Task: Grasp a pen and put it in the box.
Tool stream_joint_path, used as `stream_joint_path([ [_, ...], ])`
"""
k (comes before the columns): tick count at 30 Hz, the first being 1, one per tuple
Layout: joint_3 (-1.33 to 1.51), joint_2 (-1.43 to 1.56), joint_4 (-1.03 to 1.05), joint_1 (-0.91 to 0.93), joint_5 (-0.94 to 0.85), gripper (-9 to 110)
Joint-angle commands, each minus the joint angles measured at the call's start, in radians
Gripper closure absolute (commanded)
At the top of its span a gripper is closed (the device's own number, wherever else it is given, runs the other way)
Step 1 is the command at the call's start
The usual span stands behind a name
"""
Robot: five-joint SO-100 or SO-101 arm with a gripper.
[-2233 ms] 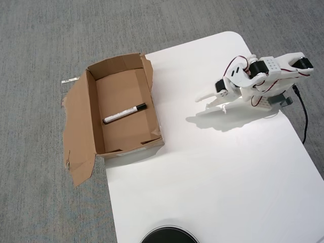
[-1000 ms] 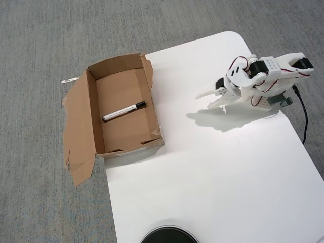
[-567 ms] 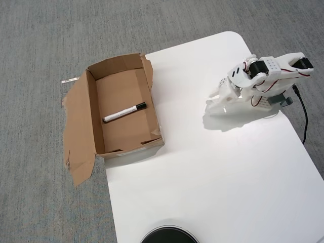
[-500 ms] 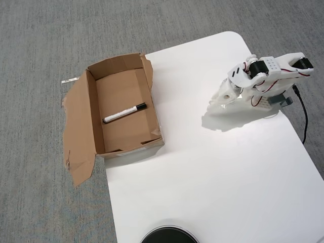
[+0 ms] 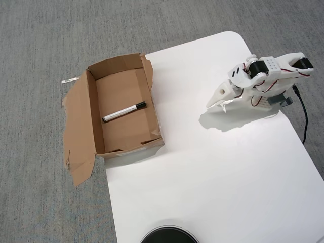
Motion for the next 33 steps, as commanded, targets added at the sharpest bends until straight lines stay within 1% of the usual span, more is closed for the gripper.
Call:
stream_joint_path([
  [1,0.025,0.064,0.003,0.005,-0.001,79],
  [18,0.025,0.061,0.025,0.008,0.012,80],
  [21,0.025,0.063,0.11,0.007,0.008,86],
  [24,0.025,0.063,0.193,0.007,0.001,100],
  [25,0.025,0.063,0.206,0.004,0.01,103],
  [29,0.025,0.063,0.209,0.007,0.012,100],
  [33,0.025,0.063,0.212,0.008,0.013,100],
])
